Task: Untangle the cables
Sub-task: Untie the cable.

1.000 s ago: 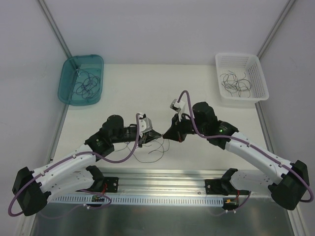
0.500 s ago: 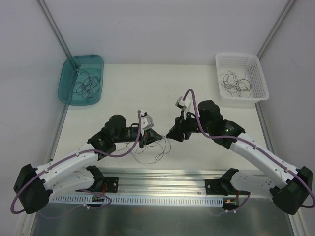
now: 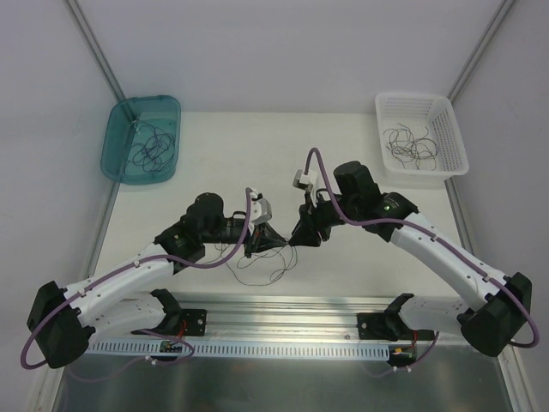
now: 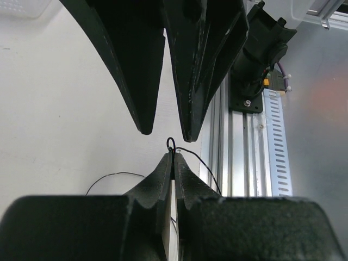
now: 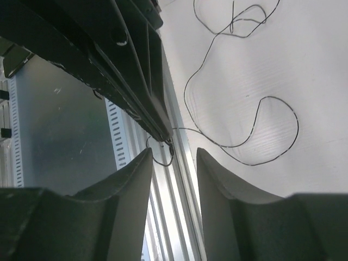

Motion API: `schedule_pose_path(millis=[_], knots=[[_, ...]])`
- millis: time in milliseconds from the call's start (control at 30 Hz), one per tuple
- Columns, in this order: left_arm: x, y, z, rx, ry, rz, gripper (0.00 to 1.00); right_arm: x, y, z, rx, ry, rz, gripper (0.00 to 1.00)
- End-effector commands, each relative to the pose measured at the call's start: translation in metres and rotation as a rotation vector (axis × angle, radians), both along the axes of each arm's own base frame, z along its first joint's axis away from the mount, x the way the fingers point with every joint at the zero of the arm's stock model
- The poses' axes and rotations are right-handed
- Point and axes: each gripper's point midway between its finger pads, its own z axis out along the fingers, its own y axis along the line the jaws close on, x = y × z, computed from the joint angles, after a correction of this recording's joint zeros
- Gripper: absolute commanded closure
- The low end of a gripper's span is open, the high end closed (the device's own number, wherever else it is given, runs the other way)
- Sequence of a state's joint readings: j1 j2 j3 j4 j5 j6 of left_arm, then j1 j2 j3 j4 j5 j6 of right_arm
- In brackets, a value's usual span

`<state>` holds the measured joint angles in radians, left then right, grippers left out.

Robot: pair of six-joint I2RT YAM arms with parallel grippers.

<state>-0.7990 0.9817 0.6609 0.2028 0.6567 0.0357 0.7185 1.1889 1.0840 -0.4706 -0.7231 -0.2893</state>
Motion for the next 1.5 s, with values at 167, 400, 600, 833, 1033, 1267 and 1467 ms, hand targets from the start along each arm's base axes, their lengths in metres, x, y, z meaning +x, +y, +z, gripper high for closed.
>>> schedule_pose_path(millis=[167, 400, 600, 833, 1033, 1267, 1467], knots=[[-0.007, -0.005, 0.023, -0.041, -0.044, -0.063, 1.00, -0.010, 0.001, 0.012, 0.029, -0.023, 0.101, 0.69], [-0.008, -0.008, 0.025, -0.044, -0.044, -0.083, 1.00, -0.010, 0.005, 0.012, 0.044, -0.016, 0.109, 0.70], [-0.007, -0.009, 0.029, -0.050, -0.052, -0.088, 1.00, -0.010, 0.007, 0.012, 0.051, -0.013, 0.119, 0.71], [-0.010, -0.010, 0.026, -0.044, -0.036, -0.103, 1.00, -0.009, 0.008, 0.015, 0.060, -0.023, 0.116, 0.84], [-0.008, -0.006, 0.017, -0.029, -0.036, -0.077, 1.00, -0.009, 0.006, 0.014, 0.056, -0.035, 0.113, 0.99], [0.006, 0.008, 0.006, -0.009, -0.052, 0.059, 1.00, 0.003, -0.007, 0.013, 0.080, -0.040, 0.016, 0.99], [0.019, 0.022, 0.000, -0.026, -0.040, 0.193, 1.00, 0.018, -0.019, 0.016, 0.134, -0.039, -0.124, 0.99]])
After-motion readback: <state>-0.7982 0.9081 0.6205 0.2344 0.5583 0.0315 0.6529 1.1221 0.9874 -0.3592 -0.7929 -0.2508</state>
